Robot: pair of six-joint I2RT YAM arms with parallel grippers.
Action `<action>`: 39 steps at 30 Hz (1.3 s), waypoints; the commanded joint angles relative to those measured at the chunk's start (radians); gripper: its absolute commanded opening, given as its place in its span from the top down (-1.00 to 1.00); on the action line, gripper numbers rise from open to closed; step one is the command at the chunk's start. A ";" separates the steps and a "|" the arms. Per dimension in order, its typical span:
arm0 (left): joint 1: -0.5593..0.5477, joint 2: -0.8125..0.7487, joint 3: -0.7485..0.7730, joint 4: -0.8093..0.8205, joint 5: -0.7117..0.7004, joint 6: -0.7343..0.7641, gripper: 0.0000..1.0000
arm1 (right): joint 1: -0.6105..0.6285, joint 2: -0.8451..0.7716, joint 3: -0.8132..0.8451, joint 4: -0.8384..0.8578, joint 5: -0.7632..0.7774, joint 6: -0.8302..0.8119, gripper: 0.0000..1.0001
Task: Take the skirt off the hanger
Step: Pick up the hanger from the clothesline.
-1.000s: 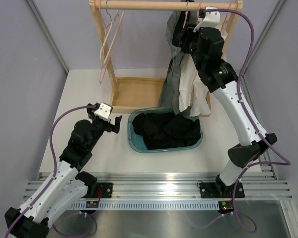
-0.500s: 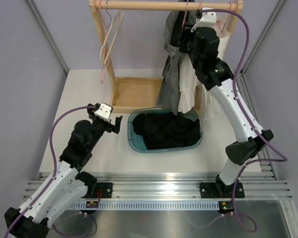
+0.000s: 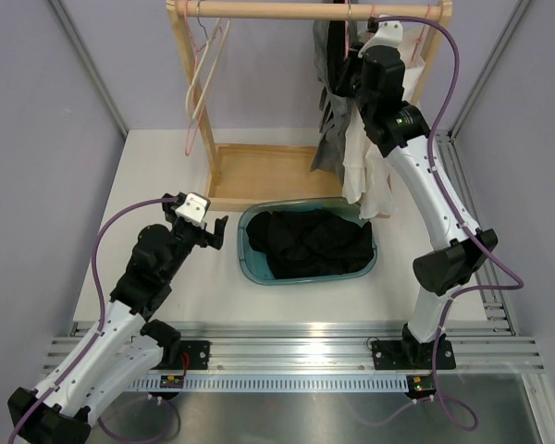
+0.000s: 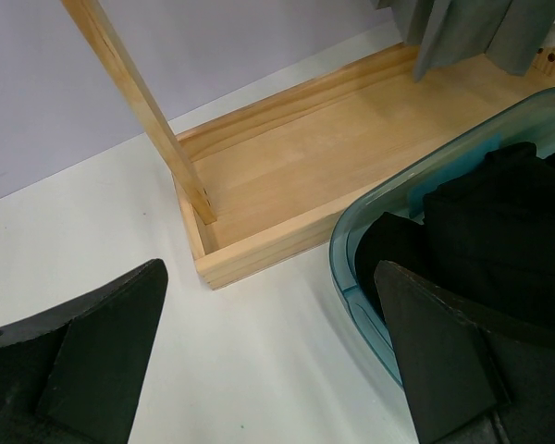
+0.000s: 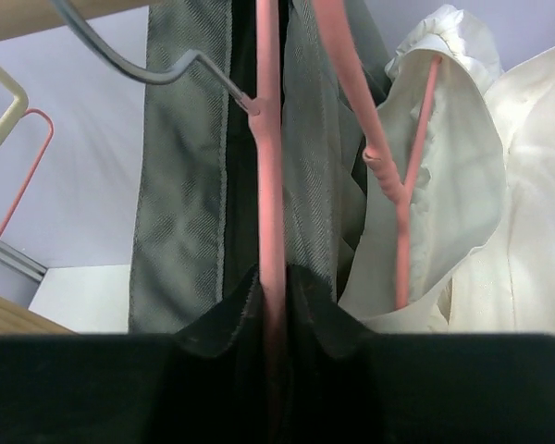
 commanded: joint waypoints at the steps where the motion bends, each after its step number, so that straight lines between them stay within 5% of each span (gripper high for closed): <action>1: -0.006 -0.008 0.049 0.035 0.024 0.015 -0.98 | -0.011 0.016 0.039 -0.014 -0.001 -0.026 0.56; 7: -0.006 -0.008 0.051 0.035 0.031 0.013 -0.98 | -0.013 -0.008 0.048 0.012 -0.036 -0.095 1.00; 26: -0.006 -0.004 0.049 0.032 0.037 0.013 -0.98 | -0.013 -0.117 0.125 0.040 -0.200 -0.204 1.00; 39: -0.006 -0.004 0.051 0.033 0.045 0.010 -0.98 | 0.005 -0.274 -0.233 0.081 -0.366 -0.345 1.00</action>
